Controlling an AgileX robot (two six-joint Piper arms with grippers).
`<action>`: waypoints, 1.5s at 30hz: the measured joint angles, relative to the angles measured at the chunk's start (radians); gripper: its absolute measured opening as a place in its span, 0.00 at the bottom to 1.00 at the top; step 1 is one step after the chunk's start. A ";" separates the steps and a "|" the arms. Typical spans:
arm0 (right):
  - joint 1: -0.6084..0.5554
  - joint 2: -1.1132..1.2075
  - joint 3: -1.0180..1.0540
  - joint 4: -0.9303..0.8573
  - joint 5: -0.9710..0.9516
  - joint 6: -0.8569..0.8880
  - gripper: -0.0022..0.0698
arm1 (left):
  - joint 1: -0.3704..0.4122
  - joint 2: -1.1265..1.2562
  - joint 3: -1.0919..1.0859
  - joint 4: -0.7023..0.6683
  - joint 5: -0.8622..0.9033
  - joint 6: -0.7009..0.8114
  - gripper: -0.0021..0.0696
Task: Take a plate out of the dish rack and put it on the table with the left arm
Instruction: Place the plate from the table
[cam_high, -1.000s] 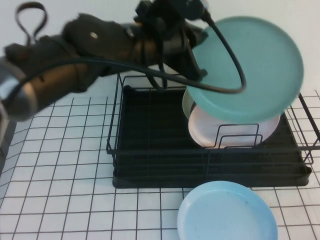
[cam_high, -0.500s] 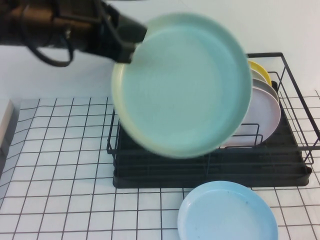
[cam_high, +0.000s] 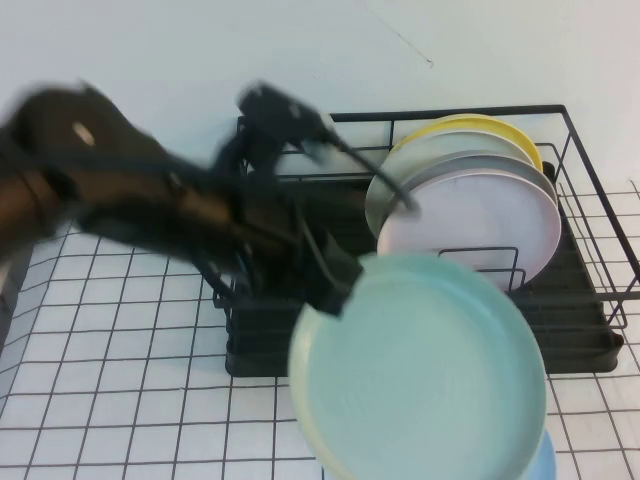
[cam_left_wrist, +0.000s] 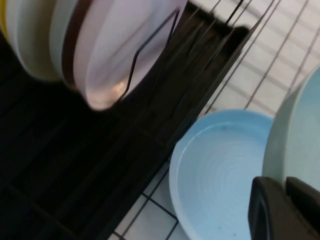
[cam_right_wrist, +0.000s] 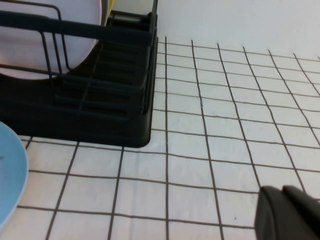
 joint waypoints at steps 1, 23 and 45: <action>0.000 0.000 0.000 0.000 0.000 0.000 0.03 | -0.017 0.006 0.037 -0.007 -0.042 -0.001 0.03; 0.000 0.000 0.000 0.000 0.000 0.000 0.03 | -0.241 0.075 0.397 -0.197 -0.624 0.044 0.03; 0.000 0.000 0.000 0.000 0.000 0.000 0.03 | -0.248 0.223 0.397 -0.273 -0.789 0.045 0.03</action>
